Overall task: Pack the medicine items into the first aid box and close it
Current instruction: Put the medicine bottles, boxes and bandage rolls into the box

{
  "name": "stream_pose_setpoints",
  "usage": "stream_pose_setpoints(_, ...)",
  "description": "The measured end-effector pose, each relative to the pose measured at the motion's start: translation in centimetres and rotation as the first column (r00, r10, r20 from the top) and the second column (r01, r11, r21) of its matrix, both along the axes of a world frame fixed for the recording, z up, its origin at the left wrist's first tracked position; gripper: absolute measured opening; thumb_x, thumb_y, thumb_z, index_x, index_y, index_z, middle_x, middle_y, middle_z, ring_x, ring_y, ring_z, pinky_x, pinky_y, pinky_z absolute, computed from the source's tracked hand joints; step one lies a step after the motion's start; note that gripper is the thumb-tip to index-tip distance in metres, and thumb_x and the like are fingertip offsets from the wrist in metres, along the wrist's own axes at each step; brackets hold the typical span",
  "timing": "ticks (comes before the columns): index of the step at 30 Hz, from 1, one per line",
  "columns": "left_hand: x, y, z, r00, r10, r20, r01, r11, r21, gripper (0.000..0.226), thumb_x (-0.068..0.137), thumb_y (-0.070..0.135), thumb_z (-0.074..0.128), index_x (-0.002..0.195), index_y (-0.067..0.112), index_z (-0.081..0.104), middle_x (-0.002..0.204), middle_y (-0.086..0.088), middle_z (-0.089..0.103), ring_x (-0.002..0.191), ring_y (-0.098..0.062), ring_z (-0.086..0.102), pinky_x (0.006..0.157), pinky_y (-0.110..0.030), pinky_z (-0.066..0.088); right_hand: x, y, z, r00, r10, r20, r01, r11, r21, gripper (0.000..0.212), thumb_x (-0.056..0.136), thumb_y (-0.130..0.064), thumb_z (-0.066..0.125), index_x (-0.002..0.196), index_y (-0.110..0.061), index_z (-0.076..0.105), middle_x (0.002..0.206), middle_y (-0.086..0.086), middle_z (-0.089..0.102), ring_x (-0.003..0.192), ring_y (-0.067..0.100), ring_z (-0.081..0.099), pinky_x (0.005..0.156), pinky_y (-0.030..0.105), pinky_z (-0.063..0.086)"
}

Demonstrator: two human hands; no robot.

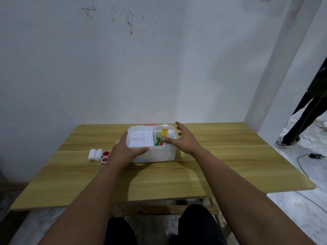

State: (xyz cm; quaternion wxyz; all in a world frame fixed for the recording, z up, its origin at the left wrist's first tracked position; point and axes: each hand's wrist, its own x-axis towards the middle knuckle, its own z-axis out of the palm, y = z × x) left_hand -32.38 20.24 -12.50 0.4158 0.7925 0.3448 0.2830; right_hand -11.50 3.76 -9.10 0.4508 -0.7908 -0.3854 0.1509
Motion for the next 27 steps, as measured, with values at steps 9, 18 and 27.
stream_pose_setpoints(9, -1.0, 0.5, 1.2, 0.987, -0.142, -0.070, 0.139, 0.989, -0.039, 0.097, 0.075, 0.049, 0.090, 0.155, 0.039, 0.037, 0.142, 0.016, 0.053, 0.128, -0.012, 0.049, 0.089, -0.028, 0.048, 0.6, 0.7, 0.4, 0.974, 0.221, -0.051, -0.224, 0.973, -0.061, 0.075, 0.068, -0.035, 0.096, 0.127, -0.038, 0.049, 0.113, -0.027, 0.062, 0.113, 0.010, 0.065, 0.075, 0.012, 0.047)
stream_pose_setpoints(18, -6.1, 5.9, 1.6, 0.901, 0.411, -0.136, -0.382, 0.903, 0.198, 0.048, 0.094, 0.047, 0.070, 0.138, 0.029, 0.065, 0.126, 0.001, 0.070, 0.108, -0.020, 0.067, 0.086, -0.036, 0.054, 0.7, 0.7, -0.6, 0.971, 0.194, -0.142, -0.202, 0.978, -0.046, 0.147, 0.048, -0.055, 0.098, 0.165, -0.025, 0.015, 0.158, 0.000, 0.044, 0.135, 0.020, 0.049, 0.105, 0.034, 0.045)
stream_pose_setpoints(27, -8.7, 8.8, -0.5, 0.803, 0.380, -0.459, -0.351, 0.924, 0.152, 0.049, 0.092, 0.044, 0.073, 0.136, 0.022, 0.067, 0.136, -0.006, 0.067, 0.119, -0.027, 0.064, 0.093, -0.038, 0.053, 1.2, 1.0, -1.3, 0.975, 0.187, -0.116, -0.194, 0.979, -0.055, 0.154, 0.039, -0.069, 0.094, 0.164, -0.030, 0.014, 0.157, -0.002, 0.044, 0.133, 0.020, 0.051, 0.105, 0.038, 0.048)
